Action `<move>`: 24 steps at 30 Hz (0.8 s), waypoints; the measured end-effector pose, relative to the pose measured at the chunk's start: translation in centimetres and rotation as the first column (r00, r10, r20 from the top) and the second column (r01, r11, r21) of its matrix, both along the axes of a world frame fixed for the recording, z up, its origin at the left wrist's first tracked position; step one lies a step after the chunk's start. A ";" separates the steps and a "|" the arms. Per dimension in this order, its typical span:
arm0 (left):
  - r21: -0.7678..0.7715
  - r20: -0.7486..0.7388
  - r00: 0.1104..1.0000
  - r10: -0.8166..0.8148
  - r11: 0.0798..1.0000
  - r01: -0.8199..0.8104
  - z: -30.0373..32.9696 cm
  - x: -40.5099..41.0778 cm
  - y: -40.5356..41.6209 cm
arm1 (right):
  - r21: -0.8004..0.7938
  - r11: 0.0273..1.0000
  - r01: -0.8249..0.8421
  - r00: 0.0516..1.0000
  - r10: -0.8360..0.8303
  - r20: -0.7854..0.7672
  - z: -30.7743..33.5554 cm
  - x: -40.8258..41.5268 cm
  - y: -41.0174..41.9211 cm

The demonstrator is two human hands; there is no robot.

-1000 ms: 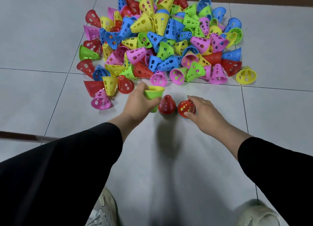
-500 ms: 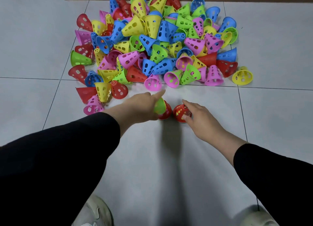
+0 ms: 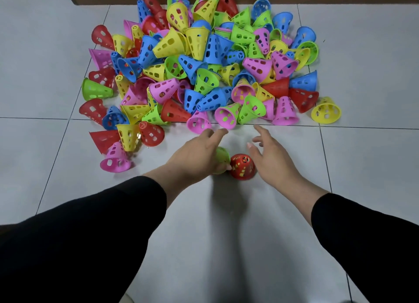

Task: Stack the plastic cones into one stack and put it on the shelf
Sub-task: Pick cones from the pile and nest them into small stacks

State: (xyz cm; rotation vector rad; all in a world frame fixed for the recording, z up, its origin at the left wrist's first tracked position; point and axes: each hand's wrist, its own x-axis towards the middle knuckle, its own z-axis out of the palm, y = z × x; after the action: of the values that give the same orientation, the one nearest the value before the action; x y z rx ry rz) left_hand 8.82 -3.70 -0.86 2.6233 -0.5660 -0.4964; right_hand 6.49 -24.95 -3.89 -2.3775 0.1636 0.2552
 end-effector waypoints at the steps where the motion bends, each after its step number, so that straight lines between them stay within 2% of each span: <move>1: -0.033 0.020 1.000 -0.005 0.999 0.006 -0.2 -0.2 0.0 | -0.002 1.000 0.018 1.000 -0.018 -0.012 -0.1 0.7 -0.1; 3: -0.080 0.075 0.996 0.044 0.996 -0.038 -0.5 -0.4 0.0 | 0.005 0.999 0.051 0.998 -0.050 -0.039 -0.4 2.2 -0.2; 4: -0.101 0.097 0.988 0.124 0.988 -0.114 -0.7 -0.2 0.1 | 0.009 0.998 0.066 0.996 -0.066 -0.055 -0.6 3.0 -0.3; 7: -0.121 0.130 0.897 0.423 0.904 -0.409 -1.8 1.5 0.9 | -0.021 0.996 0.092 0.991 -0.094 -0.092 -1.2 5.1 -0.5; 9: -0.077 0.154 0.840 0.520 0.854 -0.515 -2.7 3.2 1.5 | -0.022 0.993 0.113 0.989 -0.114 -0.096 -1.6 6.2 -0.5; 12: 0.043 0.212 0.821 0.530 0.834 -0.549 -3.4 5.7 1.4 | -0.051 0.991 0.122 0.987 -0.126 -0.102 -2.4 7.1 -0.4; 16: 0.204 0.128 0.838 0.530 0.813 -0.545 -3.9 8.2 -0.2 | -0.095 0.986 0.135 0.984 -0.144 -0.100 -3.2 7.5 -0.5; 20: 0.217 0.020 0.822 0.570 0.800 -0.560 -4.1 9.0 -1.5 | -0.047 0.982 0.182 0.982 -0.184 -0.045 -2.9 7.3 -0.5; 24: 0.179 -0.076 0.821 0.566 0.818 -0.547 -4.4 8.2 -1.5 | 0.085 0.960 0.268 0.963 -0.268 -0.015 -2.7 6.6 -1.0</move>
State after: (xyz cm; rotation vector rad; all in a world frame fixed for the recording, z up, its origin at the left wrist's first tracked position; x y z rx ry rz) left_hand 17.04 -5.25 -5.26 2.6949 0.3048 -0.5170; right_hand 13.09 -25.91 -6.55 -2.2383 0.4633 0.1341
